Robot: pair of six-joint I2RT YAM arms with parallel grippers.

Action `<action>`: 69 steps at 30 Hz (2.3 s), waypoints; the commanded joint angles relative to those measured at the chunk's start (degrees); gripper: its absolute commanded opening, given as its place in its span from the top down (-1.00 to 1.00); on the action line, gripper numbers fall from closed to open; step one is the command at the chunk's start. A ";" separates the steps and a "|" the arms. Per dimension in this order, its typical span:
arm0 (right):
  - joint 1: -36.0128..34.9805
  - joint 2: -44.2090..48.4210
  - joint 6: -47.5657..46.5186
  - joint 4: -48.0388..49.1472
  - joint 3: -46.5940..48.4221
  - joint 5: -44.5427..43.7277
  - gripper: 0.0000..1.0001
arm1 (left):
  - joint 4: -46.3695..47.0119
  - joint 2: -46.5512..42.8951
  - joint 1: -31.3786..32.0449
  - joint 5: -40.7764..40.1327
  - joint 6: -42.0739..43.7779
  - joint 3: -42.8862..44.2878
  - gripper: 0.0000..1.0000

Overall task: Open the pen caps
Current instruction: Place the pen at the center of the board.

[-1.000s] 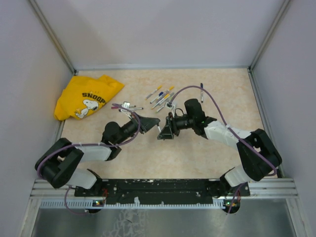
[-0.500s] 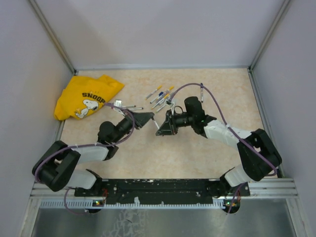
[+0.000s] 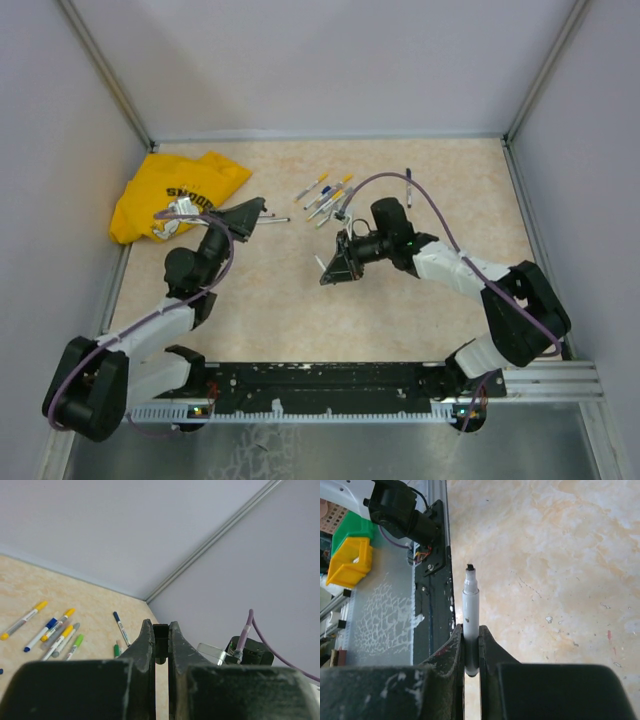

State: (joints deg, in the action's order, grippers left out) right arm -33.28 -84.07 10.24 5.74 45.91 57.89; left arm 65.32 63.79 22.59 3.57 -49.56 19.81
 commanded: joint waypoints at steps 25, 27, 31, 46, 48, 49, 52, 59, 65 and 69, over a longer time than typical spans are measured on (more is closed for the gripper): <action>-3.44 1.64 -33.58 -28.93 7.32 -20.70 1.00 | -34.59 -25.24 -0.89 -0.03 -0.87 -17.38 1.00; -4.59 0.94 -33.32 -28.52 7.27 -20.96 1.00 | -38.44 -25.72 -0.89 -1.60 -1.20 -17.20 1.00; -6.68 -0.13 -33.27 -28.50 7.78 -21.60 1.00 | -46.04 -27.05 -0.89 -5.47 -1.41 -16.69 1.00; -10.11 -1.73 -31.77 -27.68 8.85 -23.21 1.00 | -61.25 -24.00 -0.88 -16.49 0.14 -13.36 0.99; -10.21 -1.77 -31.78 -27.76 8.97 -23.47 1.00 | -61.55 -22.60 -0.90 -16.98 0.46 -13.00 0.95; -10.23 -1.75 -31.77 -27.74 9.02 -23.66 1.00 | -61.93 -22.11 -0.89 -17.36 0.65 -12.77 0.94; -10.23 -1.69 -31.71 -27.80 9.08 -23.82 1.00 | -62.83 -20.71 -0.95 -18.62 0.96 -12.14 0.89; -10.27 -1.88 -31.35 -27.49 9.04 -23.84 1.00 | -61.31 -18.14 -0.94 -18.78 1.20 -12.34 0.85; -10.50 -1.99 -31.16 -27.46 9.08 -23.85 1.00 | -59.90 -14.42 -0.94 -18.84 1.01 -12.22 0.85; -10.58 -2.01 -31.18 -27.50 9.10 -23.96 1.00 | -60.03 -12.66 -0.90 -19.21 0.64 -11.69 0.84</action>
State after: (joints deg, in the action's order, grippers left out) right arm -42.65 -85.95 -21.21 -23.46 53.15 34.09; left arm 6.70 49.34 22.00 -14.70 -49.25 7.27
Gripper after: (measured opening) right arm 0.070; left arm 0.101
